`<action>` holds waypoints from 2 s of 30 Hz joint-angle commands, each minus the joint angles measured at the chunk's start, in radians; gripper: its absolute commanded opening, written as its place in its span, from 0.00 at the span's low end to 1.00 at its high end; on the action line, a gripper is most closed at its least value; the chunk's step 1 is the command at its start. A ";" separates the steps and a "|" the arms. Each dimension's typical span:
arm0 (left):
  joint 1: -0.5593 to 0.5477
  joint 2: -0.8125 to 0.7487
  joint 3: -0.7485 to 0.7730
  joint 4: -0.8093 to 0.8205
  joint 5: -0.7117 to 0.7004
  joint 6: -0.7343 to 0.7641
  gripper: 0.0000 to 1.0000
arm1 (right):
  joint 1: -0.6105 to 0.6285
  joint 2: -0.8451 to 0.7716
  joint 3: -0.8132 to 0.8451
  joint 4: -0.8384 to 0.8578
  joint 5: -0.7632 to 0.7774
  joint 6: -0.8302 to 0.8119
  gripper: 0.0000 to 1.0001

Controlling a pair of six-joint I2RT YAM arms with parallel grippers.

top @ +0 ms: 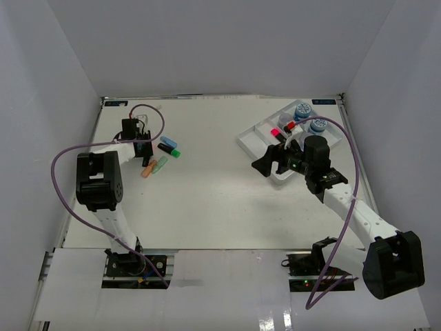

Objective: Sort the stationery into containers
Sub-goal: Pick up the pen from the center of the board.

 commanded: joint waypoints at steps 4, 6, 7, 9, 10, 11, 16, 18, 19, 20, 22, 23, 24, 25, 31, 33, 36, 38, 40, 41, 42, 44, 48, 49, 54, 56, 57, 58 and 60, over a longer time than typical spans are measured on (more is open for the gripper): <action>-0.005 -0.104 -0.043 -0.023 0.120 -0.030 0.32 | 0.008 0.003 -0.012 0.044 -0.033 0.004 0.98; -0.007 -0.147 -0.042 -0.021 0.143 -0.042 0.27 | 0.012 -0.002 -0.009 0.039 -0.031 0.003 0.98; -0.008 -0.163 -0.042 -0.023 0.148 -0.047 0.26 | 0.013 -0.003 -0.006 0.038 -0.030 0.003 0.98; -0.010 -0.195 -0.043 -0.021 0.158 -0.060 0.21 | 0.016 -0.006 -0.001 0.033 -0.028 0.003 0.98; -0.011 -0.231 -0.045 -0.023 0.161 -0.080 0.19 | 0.021 -0.008 0.003 0.031 -0.028 0.003 0.98; -0.015 -0.248 -0.049 -0.023 0.167 -0.093 0.18 | 0.024 -0.008 0.005 0.030 -0.027 0.004 0.98; -0.053 -0.377 -0.089 -0.027 0.238 -0.206 0.14 | 0.076 0.004 0.029 0.031 -0.011 0.018 0.98; -0.079 -0.411 -0.120 -0.027 0.264 -0.267 0.12 | 0.105 0.012 0.051 0.033 0.013 0.019 0.98; -0.091 -0.426 -0.129 -0.029 0.261 -0.298 0.11 | 0.139 0.017 0.057 0.034 0.024 0.024 0.98; -0.116 -0.460 -0.143 -0.027 0.257 -0.371 0.11 | 0.156 0.029 0.074 0.036 0.047 0.027 0.98; -0.148 -0.492 -0.174 -0.021 0.232 -0.442 0.11 | 0.218 0.056 0.094 0.050 0.076 0.044 0.98; -0.184 -0.518 -0.180 -0.020 0.223 -0.502 0.11 | 0.240 0.064 0.104 0.056 0.114 0.048 0.98; -0.205 -0.529 -0.183 -0.020 0.211 -0.528 0.11 | 0.286 0.076 0.124 0.064 0.133 0.056 0.98; -0.228 -0.538 -0.189 -0.020 0.174 -0.559 0.11 | 0.309 0.096 0.136 0.080 0.151 0.062 0.98; -0.344 -0.588 -0.206 0.000 0.119 -0.761 0.11 | 0.444 0.198 0.221 0.153 0.277 0.096 0.98; -0.380 -0.606 -0.210 0.014 0.073 -0.778 0.11 | 0.476 0.225 0.250 0.156 0.309 0.108 0.98; -0.419 -0.620 -0.217 0.026 0.030 -0.798 0.11 | 0.508 0.274 0.307 0.156 0.372 0.125 0.98; -0.441 -0.632 -0.229 0.035 0.011 -0.817 0.11 | 0.521 0.310 0.340 0.154 0.413 0.136 0.97; -0.462 -0.647 -0.238 0.055 -0.013 -0.827 0.11 | 0.535 0.339 0.359 0.162 0.429 0.148 0.96; -0.469 -0.651 -0.244 0.061 -0.013 -0.834 0.11 | 0.538 0.351 0.382 0.162 0.438 0.154 0.96; -0.473 -0.651 -0.250 0.074 -0.015 -0.832 0.11 | 0.542 0.374 0.393 0.163 0.437 0.160 0.95; -0.482 -0.648 -0.247 0.074 -0.013 -0.826 0.11 | 0.545 0.396 0.419 0.162 0.432 0.165 0.93; -0.492 -0.657 -0.250 0.078 -0.045 -0.818 0.11 | 0.553 0.445 0.452 0.156 0.444 0.168 0.89; -0.495 -0.658 -0.250 0.081 -0.046 -0.817 0.11 | 0.553 0.451 0.460 0.148 0.444 0.171 0.86; -0.498 -0.667 -0.258 0.088 -0.044 -0.815 0.11 | 0.562 0.495 0.479 0.154 0.446 0.187 0.76; -0.499 -0.672 -0.270 0.094 -0.040 -0.820 0.11 | 0.565 0.506 0.482 0.159 0.444 0.188 0.71; -0.501 -0.677 -0.272 0.095 -0.038 -0.823 0.11 | 0.568 0.515 0.485 0.159 0.446 0.190 0.70; -0.501 -0.680 -0.275 0.095 -0.036 -0.823 0.11 | 0.570 0.520 0.485 0.163 0.446 0.190 0.66; -0.502 -0.686 -0.276 0.095 -0.035 -0.823 0.11 | 0.570 0.532 0.489 0.171 0.446 0.188 0.64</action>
